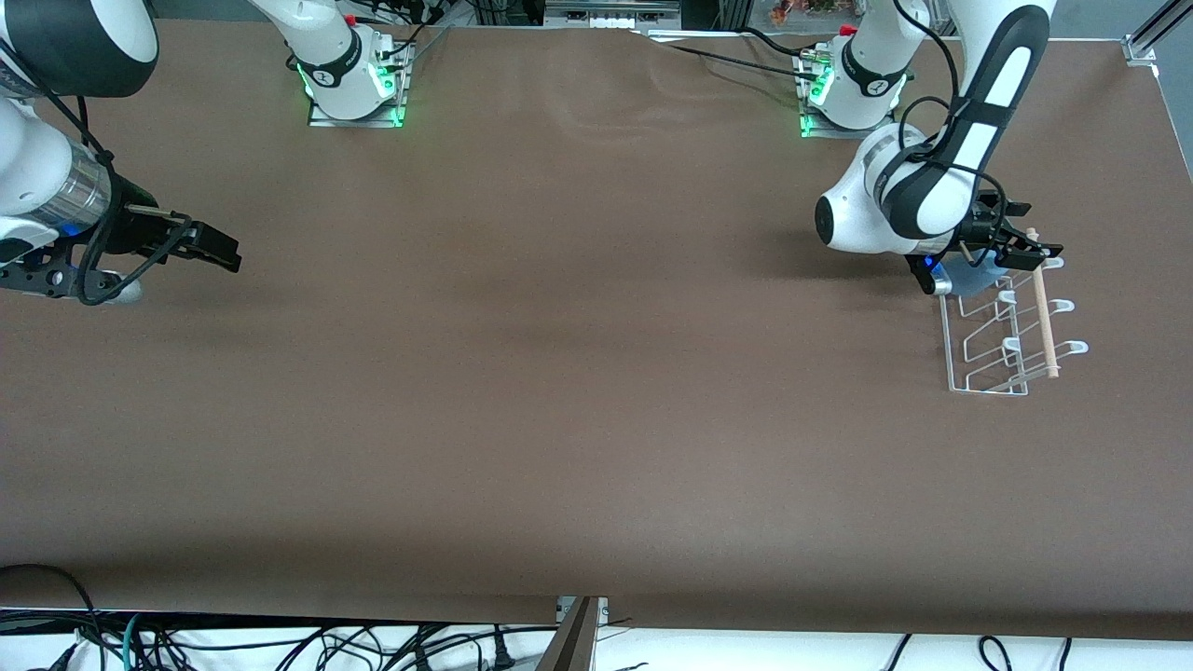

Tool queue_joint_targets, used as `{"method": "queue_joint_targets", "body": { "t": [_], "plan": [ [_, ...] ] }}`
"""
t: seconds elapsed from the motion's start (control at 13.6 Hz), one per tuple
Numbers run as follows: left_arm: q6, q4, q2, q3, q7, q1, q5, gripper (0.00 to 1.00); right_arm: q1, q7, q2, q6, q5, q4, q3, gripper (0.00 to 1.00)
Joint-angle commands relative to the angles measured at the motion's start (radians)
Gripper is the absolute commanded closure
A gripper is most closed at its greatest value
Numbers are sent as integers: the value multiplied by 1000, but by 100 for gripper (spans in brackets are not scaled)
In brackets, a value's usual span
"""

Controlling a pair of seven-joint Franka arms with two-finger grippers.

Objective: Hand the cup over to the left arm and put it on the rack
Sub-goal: 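Carry the cup with the left gripper and hang it on a rack hook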

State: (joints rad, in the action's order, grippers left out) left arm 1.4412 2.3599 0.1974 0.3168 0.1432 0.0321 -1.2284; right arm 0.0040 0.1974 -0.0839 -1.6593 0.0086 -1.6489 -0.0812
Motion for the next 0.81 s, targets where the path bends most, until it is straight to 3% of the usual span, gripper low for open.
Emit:
{"method": "queue_joint_targets", "body": {
  "t": [0.0, 0.22, 0.74],
  "plan": [
    [4, -158, -26, 5, 19, 34, 187, 0, 7, -12, 12, -8, 16, -12, 8, 1],
    [-27, -376, -23, 1, 24, 64, 496, 0, 7, -12, 12, -8, 16, -12, 8, 1],
    [-51, -795, -13, 5, -46, 62, 941, 0, 7, -10, 7, -8, 16, -12, 8, 1]
  ]
}}
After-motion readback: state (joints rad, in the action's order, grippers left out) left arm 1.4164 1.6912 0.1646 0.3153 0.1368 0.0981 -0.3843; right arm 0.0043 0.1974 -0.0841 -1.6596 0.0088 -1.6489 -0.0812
